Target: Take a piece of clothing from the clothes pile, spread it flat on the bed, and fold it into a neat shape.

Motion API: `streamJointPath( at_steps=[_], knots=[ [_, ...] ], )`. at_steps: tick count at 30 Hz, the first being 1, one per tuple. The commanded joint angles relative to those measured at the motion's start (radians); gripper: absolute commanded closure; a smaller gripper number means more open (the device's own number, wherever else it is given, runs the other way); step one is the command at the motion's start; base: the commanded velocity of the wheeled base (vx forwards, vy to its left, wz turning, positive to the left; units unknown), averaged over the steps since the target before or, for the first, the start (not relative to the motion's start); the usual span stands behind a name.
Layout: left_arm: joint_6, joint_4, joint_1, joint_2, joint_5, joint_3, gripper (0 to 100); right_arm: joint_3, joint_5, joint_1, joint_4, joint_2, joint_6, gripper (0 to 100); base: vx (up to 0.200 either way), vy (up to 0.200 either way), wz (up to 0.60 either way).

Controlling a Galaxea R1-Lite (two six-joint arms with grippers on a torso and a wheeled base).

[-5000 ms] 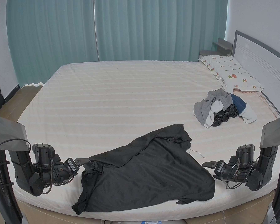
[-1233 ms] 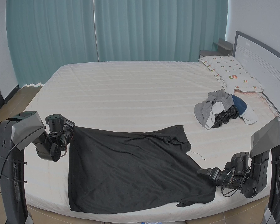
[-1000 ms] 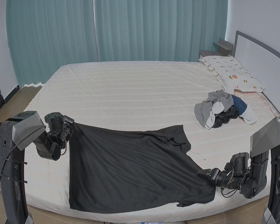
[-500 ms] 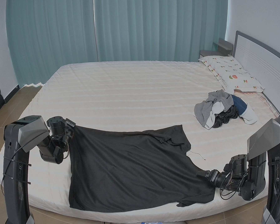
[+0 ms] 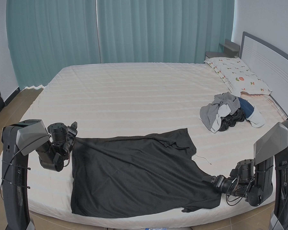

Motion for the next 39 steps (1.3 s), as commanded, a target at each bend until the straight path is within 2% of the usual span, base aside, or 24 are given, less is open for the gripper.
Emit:
streamJointPath(
  at_steps=[1,2,5,10,15,21,27,31,35,36,39],
  knots=[
    [-0.035,0.0,0.0,-0.094,-0.052,0.092,0,0.004,0.0,0.001,-0.001,0.002,0.0,0,0.0,0.0,0.0],
    [-0.046,0.0,0.001,-0.129,-0.106,0.14,0,0.004,0.0,0.001,-0.001,0.001,-0.001,0,0.0,0.0,0.0],
    [-0.069,-0.003,0.003,-0.198,-0.189,0.244,0,0.004,0.0,0.001,-0.001,0.001,-0.001,0,0.0,0.0,0.0],
    [-0.1,-0.005,-0.008,-0.287,-0.236,0.379,0,0.004,0.0,0.001,-0.001,0.001,-0.001,0,0.0,0.0,0.0],
    [-0.121,-0.005,-0.074,-0.366,-0.233,0.446,0,0.004,0.0,0.001,-0.001,0.001,-0.001,0,0.0,0.0,0.0],
    [-0.141,-0.005,-0.135,-0.382,-0.224,0.586,0,0.005,0.0,0.001,-0.001,0.001,-0.001,0,-0.2,0.0,0.0],
    [-0.144,-0.007,-0.131,-0.402,-0.232,0.695,0,0.005,0.0,0.001,-0.001,0.001,-0.001,0,-0.2,0.0,0.0],
    [-0.137,-0.011,-0.126,-0.396,-0.24,0.77,0,0.005,0.0,0.001,-0.001,0.001,-0.001,0,0.0,0.0,0.0],
    [-0.094,-0.031,-0.128,-0.392,-0.249,0.813,0,0.005,0.0,0.001,-0.001,0.001,-0.001,0,0.0,0.0,0.0],
    [-0.017,-0.034,-0.125,-0.369,-0.264,0.845,0,0.005,0.0,0.001,-0.001,0.001,-0.001,0,0.0,0.0,0.0],
    [0.031,-0.036,-0.123,-0.338,-0.266,0.864,0,0.005,0.0,0.001,-0.001,0.001,-0.001,0,0.0,0.0,0.0]
  ],
)
